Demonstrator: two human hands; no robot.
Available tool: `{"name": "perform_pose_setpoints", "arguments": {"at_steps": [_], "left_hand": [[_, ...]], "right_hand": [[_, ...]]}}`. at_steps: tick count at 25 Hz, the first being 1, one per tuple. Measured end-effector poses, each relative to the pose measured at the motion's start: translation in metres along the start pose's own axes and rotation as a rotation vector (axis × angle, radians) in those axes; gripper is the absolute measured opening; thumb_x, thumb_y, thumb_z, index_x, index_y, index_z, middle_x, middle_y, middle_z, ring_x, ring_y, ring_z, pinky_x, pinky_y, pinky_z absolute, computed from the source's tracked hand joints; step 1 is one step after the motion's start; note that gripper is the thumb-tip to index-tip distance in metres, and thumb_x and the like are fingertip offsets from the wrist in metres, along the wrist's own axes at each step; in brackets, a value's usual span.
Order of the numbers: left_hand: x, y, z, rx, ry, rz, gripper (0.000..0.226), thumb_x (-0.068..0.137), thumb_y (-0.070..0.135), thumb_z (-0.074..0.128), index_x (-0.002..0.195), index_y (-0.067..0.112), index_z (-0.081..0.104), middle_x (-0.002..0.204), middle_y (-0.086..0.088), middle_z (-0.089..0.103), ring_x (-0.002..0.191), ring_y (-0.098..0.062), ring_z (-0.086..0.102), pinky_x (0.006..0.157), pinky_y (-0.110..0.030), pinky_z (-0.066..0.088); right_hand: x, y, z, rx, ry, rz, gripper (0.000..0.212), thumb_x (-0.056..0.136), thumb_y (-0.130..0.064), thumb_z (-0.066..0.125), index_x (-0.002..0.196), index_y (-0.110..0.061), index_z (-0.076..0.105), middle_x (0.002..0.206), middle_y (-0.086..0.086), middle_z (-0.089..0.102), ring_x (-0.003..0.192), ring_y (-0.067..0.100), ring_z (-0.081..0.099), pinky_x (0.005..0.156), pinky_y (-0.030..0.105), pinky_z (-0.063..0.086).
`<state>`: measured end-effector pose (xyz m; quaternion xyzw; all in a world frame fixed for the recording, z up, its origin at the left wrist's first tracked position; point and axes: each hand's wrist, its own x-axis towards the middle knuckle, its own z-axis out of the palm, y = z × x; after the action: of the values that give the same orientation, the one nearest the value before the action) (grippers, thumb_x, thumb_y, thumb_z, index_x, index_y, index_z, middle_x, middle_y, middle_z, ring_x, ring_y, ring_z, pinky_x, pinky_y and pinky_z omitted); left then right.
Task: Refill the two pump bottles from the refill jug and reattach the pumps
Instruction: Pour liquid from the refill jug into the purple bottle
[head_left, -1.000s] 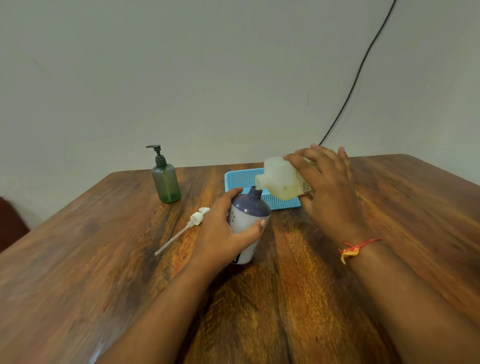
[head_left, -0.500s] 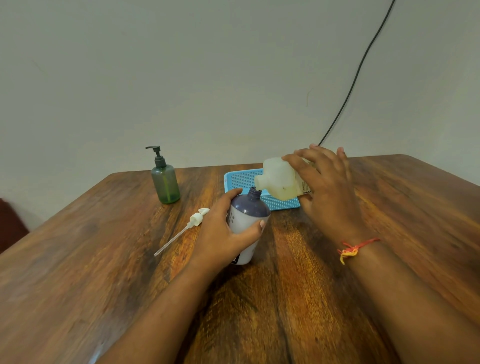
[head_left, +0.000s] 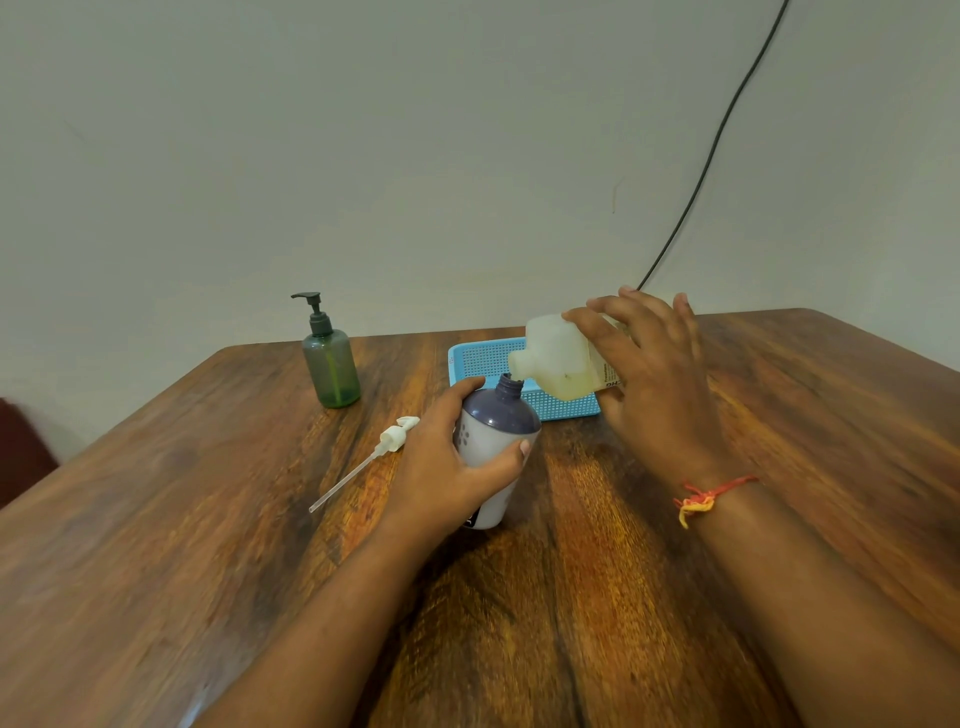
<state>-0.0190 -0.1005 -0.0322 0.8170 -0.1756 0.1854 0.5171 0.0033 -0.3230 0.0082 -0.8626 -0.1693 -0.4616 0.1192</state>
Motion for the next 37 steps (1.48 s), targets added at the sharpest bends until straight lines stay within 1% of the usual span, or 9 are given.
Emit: {"name": "perform_pose_setpoints", "arguments": {"at_steps": [3, 9, 16, 20, 24, 26, 30, 34, 37], "left_hand": [[-0.0005, 0.0009, 0.0001, -0.002, -0.002, -0.002, 0.088, 0.066, 0.058, 0.074, 0.144, 0.029, 0.046, 0.133, 0.013, 0.059, 0.114, -0.002, 0.062, 0.090, -0.025, 0.058], [-0.0003, 0.0004, -0.0003, 0.000, -0.003, -0.007, 0.089, 0.066, 0.058, 0.074, 0.145, 0.029, 0.045, 0.134, 0.013, 0.059, 0.115, -0.002, 0.061, 0.091, -0.027, 0.058], [-0.0002, 0.0012, -0.0003, 0.002, -0.008, -0.002, 0.084, 0.071, 0.049, 0.079, 0.145, 0.028, 0.046, 0.133, 0.014, 0.058, 0.113, 0.002, 0.060, 0.087, -0.016, 0.055], [0.0002, 0.0013, 0.0000, 0.003, -0.004, -0.004, 0.088, 0.067, 0.057, 0.075, 0.145, 0.028, 0.046, 0.132, 0.013, 0.060, 0.113, 0.001, 0.061, 0.086, -0.015, 0.055], [0.0005, -0.0006, -0.0006, 0.009, -0.007, -0.012, 0.080, 0.077, 0.039, 0.084, 0.146, 0.027, 0.045, 0.134, 0.012, 0.058, 0.113, 0.002, 0.060, 0.086, -0.015, 0.055], [0.0007, -0.0010, -0.0007, 0.012, -0.004, -0.010, 0.079, 0.077, 0.035, 0.084, 0.146, 0.027, 0.045, 0.133, 0.012, 0.058, 0.113, 0.002, 0.060, 0.085, -0.014, 0.054], [0.0005, 0.0002, -0.0004, -0.002, -0.008, -0.010, 0.086, 0.069, 0.051, 0.078, 0.145, 0.027, 0.046, 0.132, 0.012, 0.060, 0.111, 0.001, 0.062, 0.086, -0.017, 0.056], [0.0002, 0.0001, -0.0005, -0.010, -0.012, -0.013, 0.082, 0.074, 0.044, 0.082, 0.145, 0.028, 0.045, 0.134, 0.012, 0.060, 0.113, 0.000, 0.062, 0.085, -0.014, 0.055], [0.0001, 0.0004, -0.0005, -0.009, -0.008, -0.010, 0.088, 0.067, 0.055, 0.077, 0.145, 0.029, 0.046, 0.132, 0.013, 0.060, 0.111, 0.000, 0.062, 0.085, -0.018, 0.056]], "right_hand": [[0.0002, -0.0002, 0.0002, 0.001, 0.004, 0.000, 0.083, 0.067, 0.006, 0.072, 0.140, -0.027, 0.053, 0.139, 0.001, 0.054, 0.141, 0.026, 0.037, 0.123, 0.045, 0.004], [0.0004, -0.0008, -0.0007, 0.000, 0.006, -0.004, 0.083, 0.066, 0.006, 0.073, 0.140, -0.026, 0.054, 0.139, 0.001, 0.054, 0.141, 0.026, 0.037, 0.123, 0.047, 0.006], [0.0006, -0.0003, -0.0007, -0.006, 0.000, -0.006, 0.084, 0.067, 0.006, 0.072, 0.141, -0.027, 0.052, 0.141, 0.001, 0.053, 0.143, 0.027, 0.036, 0.124, 0.046, 0.004], [0.0006, 0.0002, -0.0002, -0.008, 0.013, -0.008, 0.083, 0.067, 0.006, 0.072, 0.141, -0.028, 0.052, 0.141, 0.001, 0.053, 0.143, 0.026, 0.036, 0.124, 0.047, 0.005], [0.0005, 0.0003, 0.0004, -0.010, 0.017, -0.012, 0.082, 0.068, 0.005, 0.072, 0.141, -0.028, 0.053, 0.141, 0.001, 0.053, 0.143, 0.026, 0.037, 0.124, 0.047, 0.005], [0.0008, 0.0005, 0.0005, -0.011, 0.019, -0.012, 0.082, 0.068, 0.005, 0.072, 0.141, -0.027, 0.053, 0.142, 0.001, 0.053, 0.143, 0.027, 0.036, 0.124, 0.047, 0.005], [0.0008, 0.0001, 0.0002, -0.017, 0.010, -0.013, 0.081, 0.071, 0.005, 0.073, 0.142, -0.027, 0.052, 0.142, 0.001, 0.052, 0.143, 0.027, 0.036, 0.124, 0.047, 0.004], [0.0009, -0.0003, -0.0002, -0.010, 0.017, -0.017, 0.080, 0.070, 0.005, 0.073, 0.141, -0.026, 0.053, 0.142, 0.002, 0.053, 0.143, 0.028, 0.037, 0.124, 0.049, 0.005], [0.0007, 0.0000, -0.0008, -0.010, 0.019, -0.022, 0.080, 0.070, 0.005, 0.074, 0.141, -0.026, 0.053, 0.142, 0.003, 0.053, 0.143, 0.029, 0.036, 0.124, 0.049, 0.006]]}}
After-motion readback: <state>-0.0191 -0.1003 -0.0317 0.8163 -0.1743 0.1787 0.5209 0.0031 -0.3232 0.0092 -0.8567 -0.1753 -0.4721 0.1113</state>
